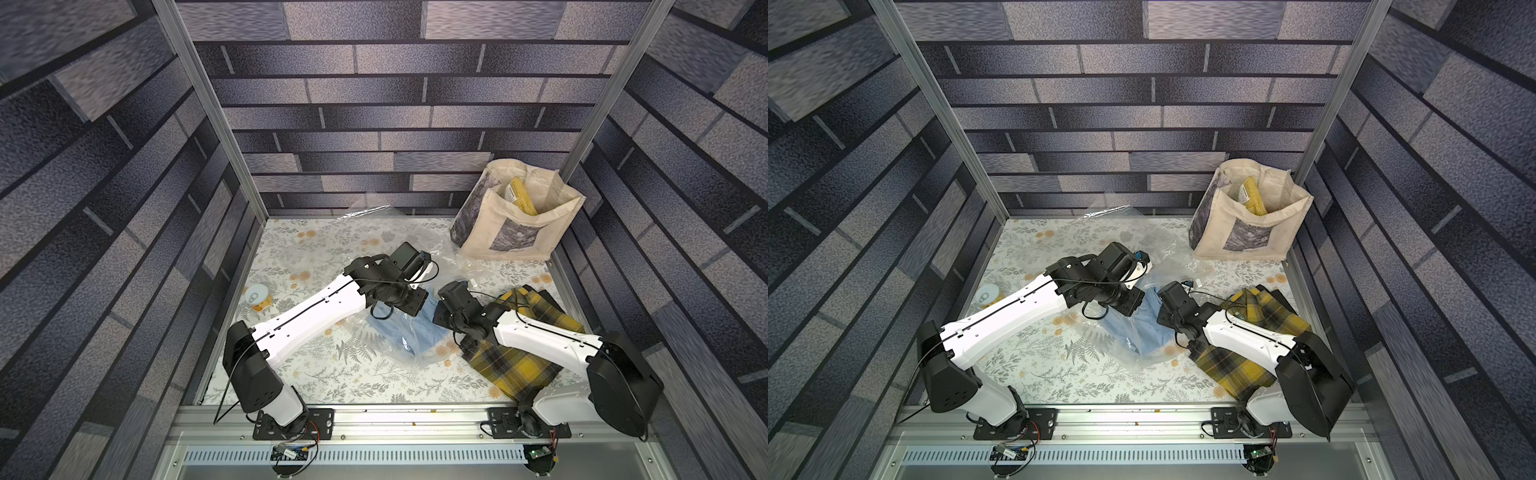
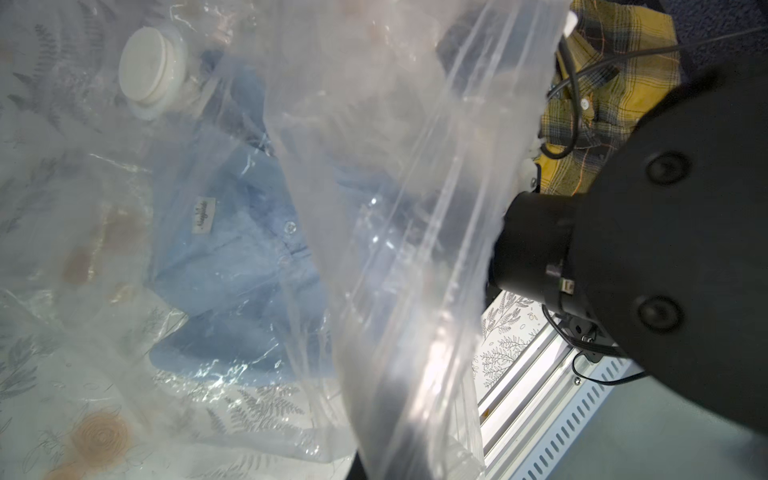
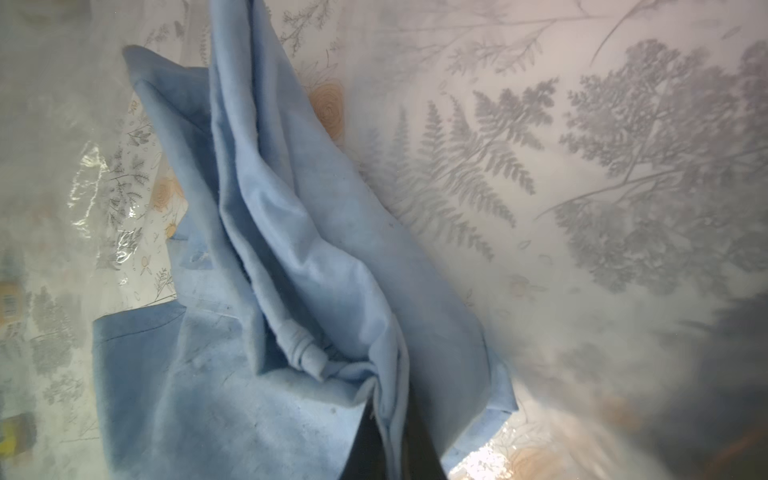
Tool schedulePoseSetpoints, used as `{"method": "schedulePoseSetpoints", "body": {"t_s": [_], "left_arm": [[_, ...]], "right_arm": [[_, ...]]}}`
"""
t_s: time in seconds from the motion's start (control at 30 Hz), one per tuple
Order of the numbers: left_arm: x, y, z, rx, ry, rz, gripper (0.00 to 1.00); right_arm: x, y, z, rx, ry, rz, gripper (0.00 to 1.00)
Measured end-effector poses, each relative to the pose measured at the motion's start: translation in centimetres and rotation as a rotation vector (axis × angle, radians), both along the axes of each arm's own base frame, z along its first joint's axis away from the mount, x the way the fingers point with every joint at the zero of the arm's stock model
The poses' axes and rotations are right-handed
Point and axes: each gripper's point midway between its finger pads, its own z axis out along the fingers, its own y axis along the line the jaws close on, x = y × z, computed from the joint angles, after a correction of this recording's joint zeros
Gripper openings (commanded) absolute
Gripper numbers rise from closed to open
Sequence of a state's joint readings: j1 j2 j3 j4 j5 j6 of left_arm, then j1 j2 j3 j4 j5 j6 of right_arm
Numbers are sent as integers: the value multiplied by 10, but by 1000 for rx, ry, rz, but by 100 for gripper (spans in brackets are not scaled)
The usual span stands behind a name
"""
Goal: Place the folded shirt into the vacuum bag
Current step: Place the shirt in the vacuum bag.
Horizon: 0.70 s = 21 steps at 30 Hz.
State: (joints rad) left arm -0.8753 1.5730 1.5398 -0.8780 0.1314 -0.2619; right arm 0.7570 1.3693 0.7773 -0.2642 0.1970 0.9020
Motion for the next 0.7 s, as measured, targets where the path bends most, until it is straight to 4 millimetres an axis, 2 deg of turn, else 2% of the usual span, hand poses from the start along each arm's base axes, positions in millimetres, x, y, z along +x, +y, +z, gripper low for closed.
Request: {"method": "schedulePoseSetpoints", "body": {"t_s": [0.1, 0.23, 0.33, 0.43, 0.53, 0.63, 0.7], "left_arm": [[0, 0, 0, 1, 0, 0, 6], [4, 3, 0, 4, -2, 13, 5], [8, 7, 0, 4, -1, 25, 6], [9, 8, -1, 4, -1, 30, 5], [9, 8, 0, 3, -2, 30, 5], [10, 7, 0, 0, -4, 30, 5], [11, 6, 1, -5, -9, 30, 5]], "right_arm": [[4, 11, 13, 44, -19, 44, 0], [5, 48, 40, 232, -44, 149, 0], [1, 72, 69, 383, -72, 225, 0], [1, 72, 87, 414, -94, 234, 0], [17, 50, 81, 313, -85, 130, 0], [27, 20, 48, 172, -54, 13, 3], [25, 5, 22, 84, -17, -28, 15]]}}
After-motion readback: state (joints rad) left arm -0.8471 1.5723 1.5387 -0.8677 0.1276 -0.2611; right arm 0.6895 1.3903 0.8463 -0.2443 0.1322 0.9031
